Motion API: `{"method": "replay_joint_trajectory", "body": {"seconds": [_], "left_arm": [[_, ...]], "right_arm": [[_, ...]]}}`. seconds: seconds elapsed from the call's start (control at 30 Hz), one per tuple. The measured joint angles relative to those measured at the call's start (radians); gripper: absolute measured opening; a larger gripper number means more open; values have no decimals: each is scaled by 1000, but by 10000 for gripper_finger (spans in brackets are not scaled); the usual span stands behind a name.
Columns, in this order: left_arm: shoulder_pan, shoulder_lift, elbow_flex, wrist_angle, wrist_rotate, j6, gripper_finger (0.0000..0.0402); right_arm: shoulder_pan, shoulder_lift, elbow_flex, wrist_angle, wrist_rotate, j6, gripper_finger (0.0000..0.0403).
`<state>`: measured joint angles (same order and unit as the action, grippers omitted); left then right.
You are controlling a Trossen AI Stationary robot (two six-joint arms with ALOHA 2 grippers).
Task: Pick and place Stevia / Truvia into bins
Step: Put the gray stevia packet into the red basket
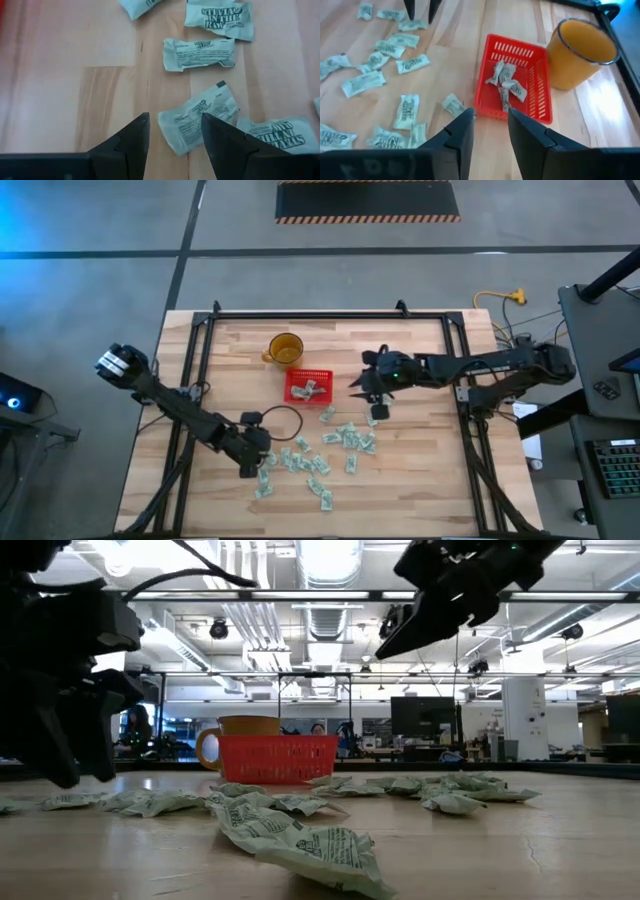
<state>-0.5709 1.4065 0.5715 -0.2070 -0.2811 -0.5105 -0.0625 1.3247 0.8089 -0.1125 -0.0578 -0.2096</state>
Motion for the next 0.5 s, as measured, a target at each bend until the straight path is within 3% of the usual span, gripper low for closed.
{"method": "replay_joint_trajectory", "body": {"seconds": [0.37, 0.5], "left_arm": [[11, 55, 4, 50, 66, 1, 160], [11, 49, 2, 45, 68, 2, 134]], "right_arm": [[31, -97, -41, -4, 8, 26, 92], [33, -93, -42, -7, 8, 23, 86]]}}
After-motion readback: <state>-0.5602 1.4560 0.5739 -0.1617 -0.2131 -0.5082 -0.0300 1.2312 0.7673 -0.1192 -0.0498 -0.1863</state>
